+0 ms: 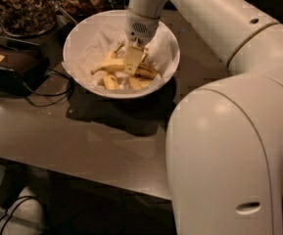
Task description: Pick banana from white bowl
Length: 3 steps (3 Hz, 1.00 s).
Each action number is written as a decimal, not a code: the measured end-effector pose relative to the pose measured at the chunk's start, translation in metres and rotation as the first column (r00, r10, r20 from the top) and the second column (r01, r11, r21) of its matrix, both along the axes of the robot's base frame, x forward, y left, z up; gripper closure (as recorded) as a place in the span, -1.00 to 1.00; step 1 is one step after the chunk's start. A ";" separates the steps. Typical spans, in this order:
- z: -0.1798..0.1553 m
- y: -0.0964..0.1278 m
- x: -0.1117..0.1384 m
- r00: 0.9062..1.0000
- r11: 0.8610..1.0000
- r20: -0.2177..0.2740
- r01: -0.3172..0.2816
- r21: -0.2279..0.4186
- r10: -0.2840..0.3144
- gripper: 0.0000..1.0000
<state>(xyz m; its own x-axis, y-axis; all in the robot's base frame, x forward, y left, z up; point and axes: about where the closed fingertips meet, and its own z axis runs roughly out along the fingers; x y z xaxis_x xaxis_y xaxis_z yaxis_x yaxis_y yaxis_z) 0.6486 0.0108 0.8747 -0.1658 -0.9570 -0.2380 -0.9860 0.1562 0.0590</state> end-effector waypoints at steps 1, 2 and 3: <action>0.000 0.000 0.000 1.000 1.000 0.000 0.000 0.000 0.000 0.98; 0.007 0.001 0.001 0.999 1.000 0.042 0.014 0.016 -0.014 1.00; 0.027 -0.007 -0.015 0.994 0.999 0.103 0.029 0.034 -0.033 1.00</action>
Offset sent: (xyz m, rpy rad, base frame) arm -0.0154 -0.0090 0.0198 0.0067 -0.0595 -0.0234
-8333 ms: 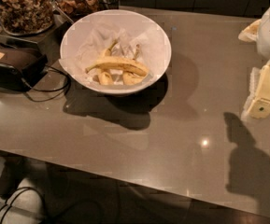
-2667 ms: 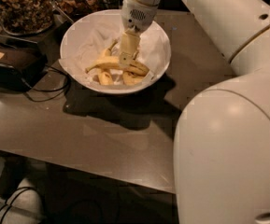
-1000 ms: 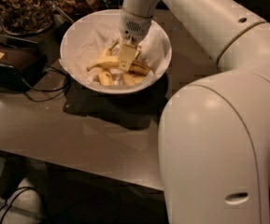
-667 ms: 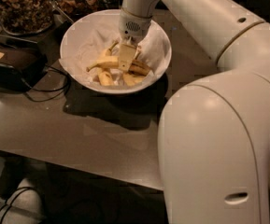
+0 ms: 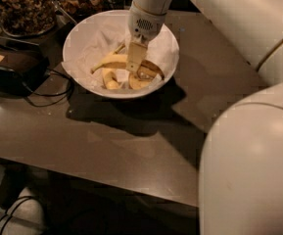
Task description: Pick banana from white bowl
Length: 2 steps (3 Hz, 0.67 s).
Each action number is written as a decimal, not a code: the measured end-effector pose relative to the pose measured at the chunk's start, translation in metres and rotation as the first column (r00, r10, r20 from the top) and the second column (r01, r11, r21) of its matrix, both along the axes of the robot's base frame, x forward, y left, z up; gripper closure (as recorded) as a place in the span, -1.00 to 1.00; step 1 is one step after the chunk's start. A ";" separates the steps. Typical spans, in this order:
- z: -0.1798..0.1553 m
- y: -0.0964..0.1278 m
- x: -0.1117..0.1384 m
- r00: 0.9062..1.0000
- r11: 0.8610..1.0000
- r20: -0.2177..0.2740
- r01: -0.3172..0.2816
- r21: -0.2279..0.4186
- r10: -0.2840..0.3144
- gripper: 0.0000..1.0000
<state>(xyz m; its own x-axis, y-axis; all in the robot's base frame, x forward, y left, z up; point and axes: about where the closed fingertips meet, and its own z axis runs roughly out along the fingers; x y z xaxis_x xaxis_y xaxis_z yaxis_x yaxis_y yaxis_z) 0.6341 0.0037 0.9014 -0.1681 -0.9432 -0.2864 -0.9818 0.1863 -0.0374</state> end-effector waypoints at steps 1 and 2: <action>0.029 -0.009 -0.033 0.997 1.000 0.074 0.004 -0.006 -0.003 1.00; 0.065 -0.011 -0.075 0.984 0.999 0.178 0.002 -0.044 0.006 1.00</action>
Offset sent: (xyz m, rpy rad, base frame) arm -0.1329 -0.0207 0.1175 -0.1092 -0.3161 0.0057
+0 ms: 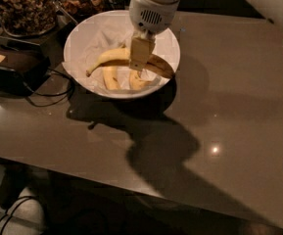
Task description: Pick banana from white bowl
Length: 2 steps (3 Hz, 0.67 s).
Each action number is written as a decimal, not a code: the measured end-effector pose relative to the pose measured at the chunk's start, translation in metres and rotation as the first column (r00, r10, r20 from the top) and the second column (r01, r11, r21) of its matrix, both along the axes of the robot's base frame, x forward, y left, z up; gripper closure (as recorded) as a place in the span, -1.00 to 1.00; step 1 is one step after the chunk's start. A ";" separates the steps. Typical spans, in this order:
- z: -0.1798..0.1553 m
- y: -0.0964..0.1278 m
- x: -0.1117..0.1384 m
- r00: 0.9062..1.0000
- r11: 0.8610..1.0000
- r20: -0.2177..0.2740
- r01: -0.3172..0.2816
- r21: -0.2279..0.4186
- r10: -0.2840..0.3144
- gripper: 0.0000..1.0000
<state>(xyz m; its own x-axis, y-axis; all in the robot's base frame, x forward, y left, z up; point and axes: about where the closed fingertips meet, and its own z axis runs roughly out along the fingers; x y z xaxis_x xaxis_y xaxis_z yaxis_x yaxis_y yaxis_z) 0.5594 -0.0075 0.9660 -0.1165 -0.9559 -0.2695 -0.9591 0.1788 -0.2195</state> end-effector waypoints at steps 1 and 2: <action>0.033 -0.003 -0.041 0.993 0.999 0.119 -0.018 -0.044 0.023 1.00; 0.041 -0.004 -0.046 0.991 0.999 0.134 -0.018 -0.038 0.023 1.00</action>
Offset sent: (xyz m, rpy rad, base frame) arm -0.0318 -0.0025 0.0257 -0.0333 -0.0933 0.0152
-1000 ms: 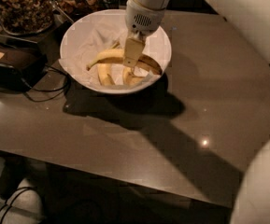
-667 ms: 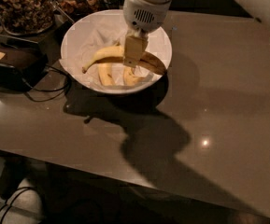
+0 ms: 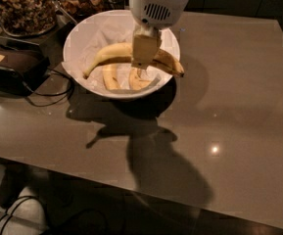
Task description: Pick banana from white bowl
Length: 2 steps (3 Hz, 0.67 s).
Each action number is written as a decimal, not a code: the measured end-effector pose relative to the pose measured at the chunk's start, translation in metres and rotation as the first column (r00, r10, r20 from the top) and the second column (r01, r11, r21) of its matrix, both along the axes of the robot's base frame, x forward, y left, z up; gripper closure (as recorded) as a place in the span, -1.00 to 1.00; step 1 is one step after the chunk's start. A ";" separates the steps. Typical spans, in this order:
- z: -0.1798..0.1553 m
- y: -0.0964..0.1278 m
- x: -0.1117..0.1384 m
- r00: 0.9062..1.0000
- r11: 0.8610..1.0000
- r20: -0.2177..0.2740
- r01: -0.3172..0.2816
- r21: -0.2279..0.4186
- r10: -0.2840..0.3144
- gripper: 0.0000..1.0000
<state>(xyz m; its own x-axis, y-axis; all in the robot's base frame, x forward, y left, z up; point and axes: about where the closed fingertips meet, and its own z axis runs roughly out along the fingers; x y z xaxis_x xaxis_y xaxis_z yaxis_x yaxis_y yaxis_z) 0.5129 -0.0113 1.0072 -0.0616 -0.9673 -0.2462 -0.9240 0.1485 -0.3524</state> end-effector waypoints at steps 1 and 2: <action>0.007 -0.007 -0.019 1.000 1.000 -0.027 0.015 -0.010 -0.015 1.00; 0.011 -0.015 -0.042 0.998 0.999 -0.060 0.033 0.002 -0.032 1.00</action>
Offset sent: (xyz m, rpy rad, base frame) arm -0.0687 -0.0281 0.0062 0.0031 0.1315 -0.0597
